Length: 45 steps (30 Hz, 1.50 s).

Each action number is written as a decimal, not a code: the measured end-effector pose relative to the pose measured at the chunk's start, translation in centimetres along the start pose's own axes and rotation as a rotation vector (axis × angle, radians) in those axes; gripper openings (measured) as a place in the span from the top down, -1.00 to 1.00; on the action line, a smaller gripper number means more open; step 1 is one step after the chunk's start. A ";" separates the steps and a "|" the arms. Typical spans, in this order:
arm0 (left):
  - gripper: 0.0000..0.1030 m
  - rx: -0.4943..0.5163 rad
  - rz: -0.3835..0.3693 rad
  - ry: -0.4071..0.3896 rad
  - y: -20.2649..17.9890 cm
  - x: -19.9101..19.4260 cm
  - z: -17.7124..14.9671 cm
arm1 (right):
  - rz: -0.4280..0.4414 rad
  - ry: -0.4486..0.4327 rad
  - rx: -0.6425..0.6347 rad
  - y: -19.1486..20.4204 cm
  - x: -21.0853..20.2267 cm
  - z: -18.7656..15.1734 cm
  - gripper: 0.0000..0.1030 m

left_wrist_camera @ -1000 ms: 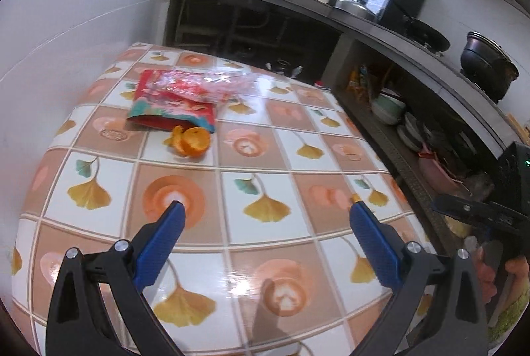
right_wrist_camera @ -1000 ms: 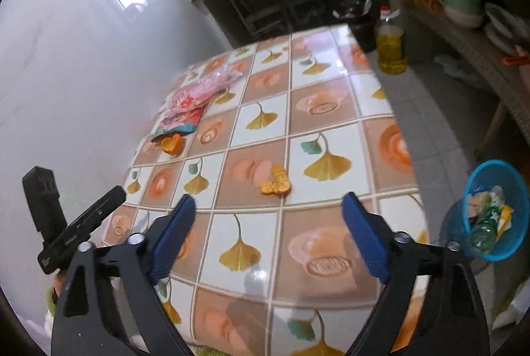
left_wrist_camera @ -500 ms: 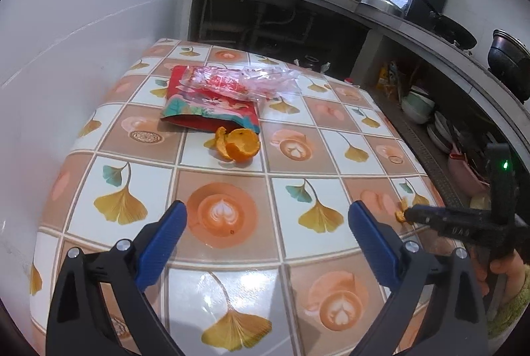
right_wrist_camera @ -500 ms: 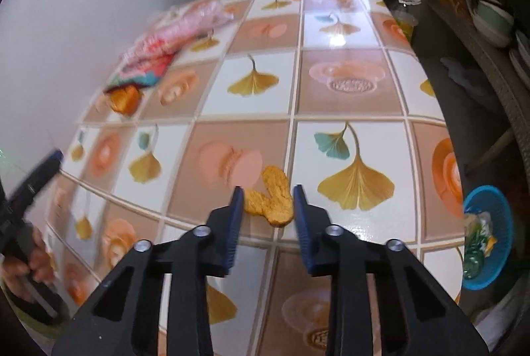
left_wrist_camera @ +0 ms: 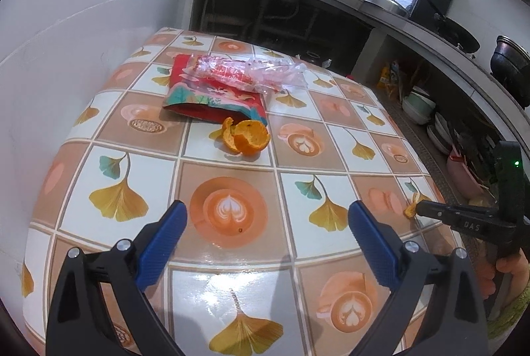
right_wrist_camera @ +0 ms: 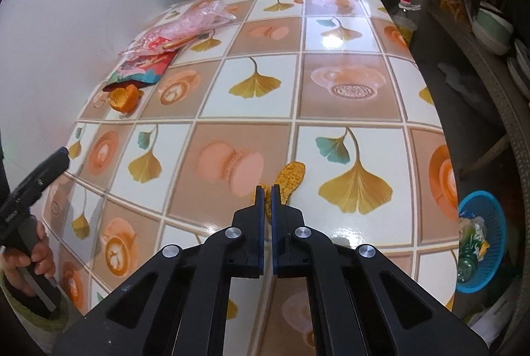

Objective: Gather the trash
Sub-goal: 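Move the right tool to the orange peel and close on it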

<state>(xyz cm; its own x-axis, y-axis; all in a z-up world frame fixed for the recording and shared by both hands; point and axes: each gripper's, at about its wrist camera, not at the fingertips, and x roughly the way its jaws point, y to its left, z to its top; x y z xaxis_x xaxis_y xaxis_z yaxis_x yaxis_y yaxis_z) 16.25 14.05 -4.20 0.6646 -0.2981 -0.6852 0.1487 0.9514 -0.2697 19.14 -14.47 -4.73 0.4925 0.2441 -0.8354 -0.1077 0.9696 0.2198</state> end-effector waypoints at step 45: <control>-0.86 -0.089 -0.018 0.039 3.7 0.2 -0.3 | 0.353 0.146 -0.119 15.0 11.5 11.6 0.55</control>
<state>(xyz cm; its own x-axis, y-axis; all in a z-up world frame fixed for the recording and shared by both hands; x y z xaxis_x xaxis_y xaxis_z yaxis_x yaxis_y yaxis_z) 16.71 17.46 -5.53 0.6335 -0.3194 -0.7048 0.0937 0.9358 -0.3399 33.19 2.65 -5.20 0.2805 0.5543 -0.7836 -0.3520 0.8189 0.4532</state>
